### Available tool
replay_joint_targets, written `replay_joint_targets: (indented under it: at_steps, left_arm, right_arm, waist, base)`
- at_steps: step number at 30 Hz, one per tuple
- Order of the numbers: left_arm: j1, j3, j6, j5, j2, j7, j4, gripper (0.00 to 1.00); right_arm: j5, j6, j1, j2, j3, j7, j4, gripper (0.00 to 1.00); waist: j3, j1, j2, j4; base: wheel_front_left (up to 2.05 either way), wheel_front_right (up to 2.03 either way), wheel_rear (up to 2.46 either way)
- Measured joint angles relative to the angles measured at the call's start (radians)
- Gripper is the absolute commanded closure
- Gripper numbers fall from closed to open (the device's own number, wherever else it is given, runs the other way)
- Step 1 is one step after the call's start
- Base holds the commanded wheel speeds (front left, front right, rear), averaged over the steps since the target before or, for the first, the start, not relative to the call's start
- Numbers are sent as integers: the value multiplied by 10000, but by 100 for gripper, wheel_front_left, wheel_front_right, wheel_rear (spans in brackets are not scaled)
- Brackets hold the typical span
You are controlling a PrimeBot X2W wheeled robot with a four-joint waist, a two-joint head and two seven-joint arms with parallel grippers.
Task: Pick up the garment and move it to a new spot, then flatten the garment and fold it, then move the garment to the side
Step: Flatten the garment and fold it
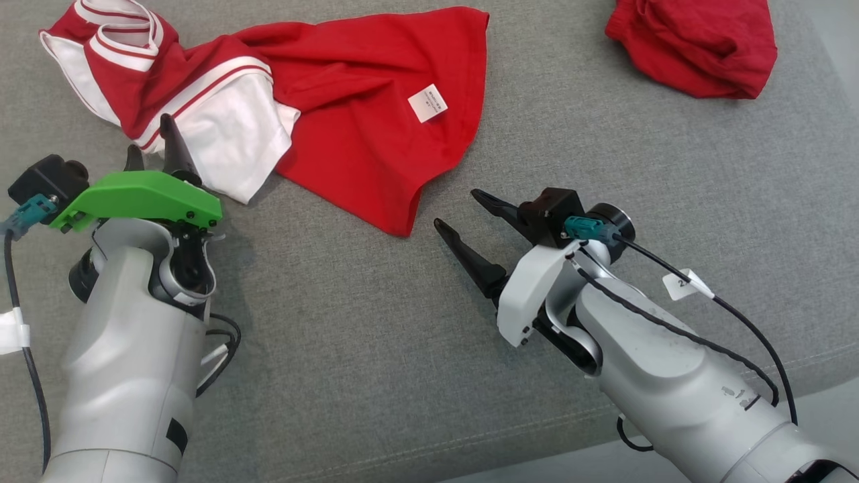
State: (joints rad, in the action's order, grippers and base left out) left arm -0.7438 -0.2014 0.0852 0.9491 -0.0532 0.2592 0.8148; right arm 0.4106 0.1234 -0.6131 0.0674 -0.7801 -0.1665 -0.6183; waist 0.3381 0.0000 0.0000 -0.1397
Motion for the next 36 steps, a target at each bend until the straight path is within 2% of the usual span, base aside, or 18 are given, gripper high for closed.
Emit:
replay_joint_targets:
  at_steps: [1, 2, 4, 5, 6, 15, 19, 30, 36]
  left_arm:
    - [46, -38, 17, -140, 8, 0, -21, 44]
    - [101, -54, 19, -270, 21, -2, -48, 54]
    - [185, -115, 31, -447, 27, -2, -102, 67]
    - [220, -113, 31, -481, 29, -2, -142, 78]
    - [244, -94, 31, -493, 31, -2, -184, 100]
    - [307, -35, 38, -1118, 46, -2, -702, 100]
    - [315, -299, -44, -1592, 144, -2, -1319, 100]
    - [399, -318, -345, -1622, 288, -2, -2564, 100]
    - [639, -476, -508, -1718, 293, -4, -3085, 100]
  right_arm:
    - [40, 0, -4, -6, -27, 0, -27, 0]
    - [48, 0, -6, -8, -48, -2, -52, 0]
    - [125, 0, -7, -8, -107, -17, -109, 0]
    - [161, 0, -7, -10, -130, -54, -138, 0]
    - [198, 0, -7, -10, -146, -92, -157, 0]
    - [399, 0, -60, -17, -403, -105, -380, 0]
    - [504, 0, -281, -21, -422, -268, -470, 0]
    - [656, 10, -430, -29, -1189, -355, -449, 0]
    - [834, 12, -740, -27, -1264, -447, -430, 0]
  waist:
    - [-2, 0, 0, -12]
    - [-5, 0, 0, -23]
    - [-11, 0, 0, -36]
    - [-14, 0, 0, -39]
    - [-16, 0, 0, -40]
    - [-12, 0, 0, 36]
    - [33, 0, 0, 197]
    - [215, 0, 0, 831]
    - [304, 0, 0, 1138]
  base:
    - [0, 0, 0]
    - [0, 0, 0]
    - [0, 0, 0]
    - [0, 0, 0]
    - [0, 0, 0]
    - [0, 0, 0]
    - [0, 0, 0]
    - [0, 0, 0]
    - [0, 0, 0]
